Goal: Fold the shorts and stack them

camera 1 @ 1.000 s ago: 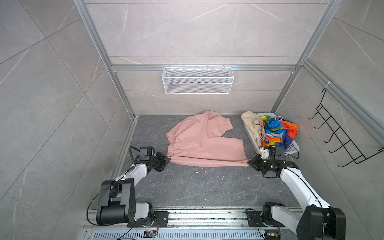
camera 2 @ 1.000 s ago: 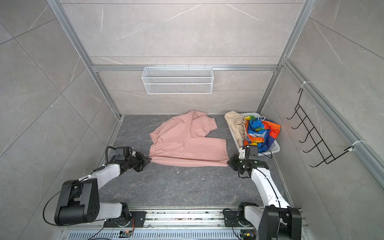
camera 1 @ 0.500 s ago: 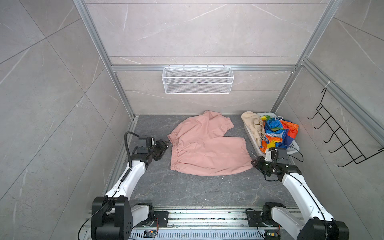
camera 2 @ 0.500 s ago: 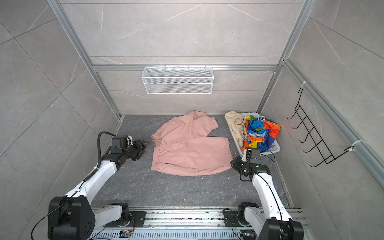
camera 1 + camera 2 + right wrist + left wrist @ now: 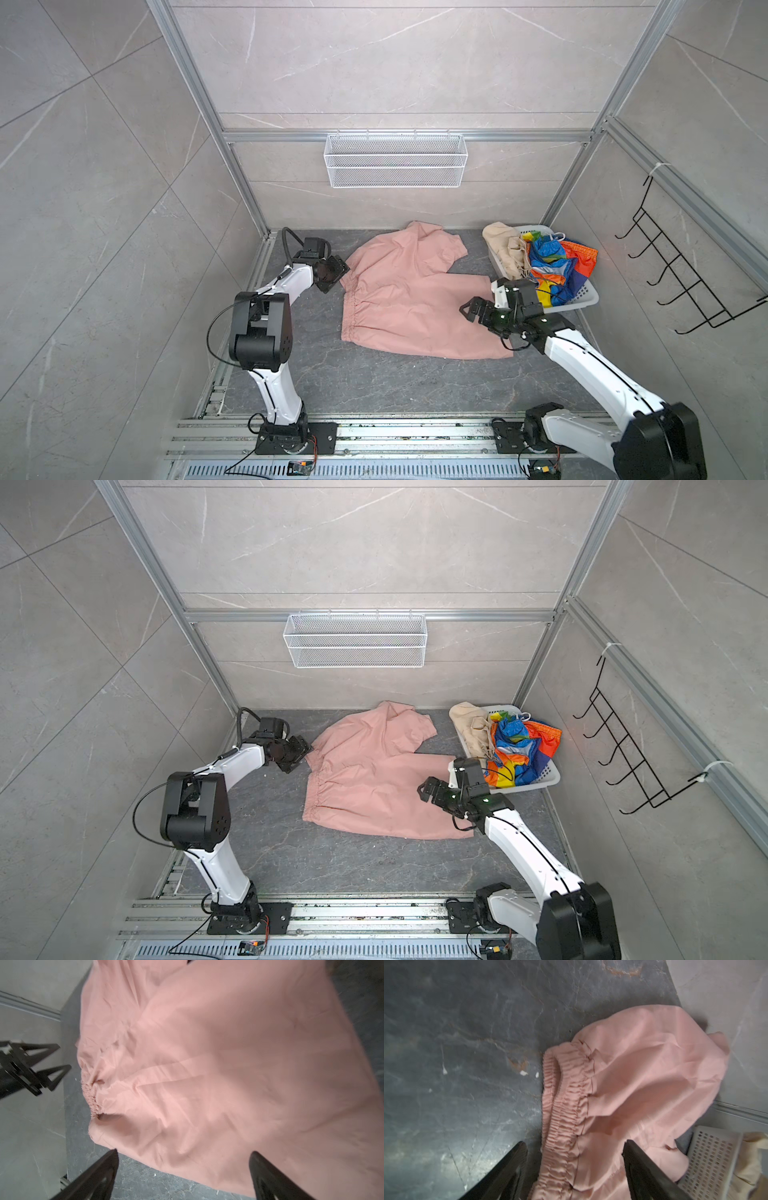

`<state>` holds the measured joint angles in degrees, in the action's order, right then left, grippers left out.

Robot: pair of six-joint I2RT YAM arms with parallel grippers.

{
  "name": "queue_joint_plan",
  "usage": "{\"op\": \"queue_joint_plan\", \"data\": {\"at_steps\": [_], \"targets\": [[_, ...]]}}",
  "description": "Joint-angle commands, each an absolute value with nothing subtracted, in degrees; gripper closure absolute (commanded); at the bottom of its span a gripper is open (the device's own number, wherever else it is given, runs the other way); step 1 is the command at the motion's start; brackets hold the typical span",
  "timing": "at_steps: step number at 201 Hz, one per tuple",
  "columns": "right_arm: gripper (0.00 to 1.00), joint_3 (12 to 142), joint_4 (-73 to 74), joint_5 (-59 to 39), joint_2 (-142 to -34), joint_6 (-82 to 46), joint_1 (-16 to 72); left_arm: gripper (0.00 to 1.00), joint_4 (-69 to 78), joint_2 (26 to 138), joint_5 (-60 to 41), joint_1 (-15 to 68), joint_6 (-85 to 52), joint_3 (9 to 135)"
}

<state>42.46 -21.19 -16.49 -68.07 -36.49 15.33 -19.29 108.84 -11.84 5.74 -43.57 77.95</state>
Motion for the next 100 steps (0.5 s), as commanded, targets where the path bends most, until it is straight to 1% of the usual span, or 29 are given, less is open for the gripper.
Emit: {"op": "queue_joint_plan", "data": {"at_steps": [1, 35, 76, 81, 93, 100], "targets": [[0.01, 44.38, -15.54, -17.44, -73.65, -37.29, 16.43, 0.24, -23.73, 113.01, -8.49, 5.36, -37.57, 83.51], [0.01, 45.06, -12.51, -18.55, -80.47, -36.33, 16.69, 0.25, -25.4, 118.97, -10.24, 5.36, -36.17, 89.19], [0.01, 42.57, -9.63, -18.91, -82.51, -36.42, 16.61, 0.28, -24.22, 122.98, -10.02, 5.36, -34.1, 92.35], [0.01, 42.28, -9.42, -18.83, -82.76, -36.43, 16.63, 0.29, -24.1, 123.51, -10.08, 5.36, -33.61, 92.82], [0.01, 41.18, -8.73, -18.74, -83.29, -36.46, 16.7, 0.36, -23.53, 124.81, -11.16, 5.36, -32.84, 93.86], [0.01, 40.59, -8.28, -18.72, -83.49, -36.53, 16.64, 0.43, -22.9, 125.51, -11.61, 5.36, -32.7, 94.04]]}}
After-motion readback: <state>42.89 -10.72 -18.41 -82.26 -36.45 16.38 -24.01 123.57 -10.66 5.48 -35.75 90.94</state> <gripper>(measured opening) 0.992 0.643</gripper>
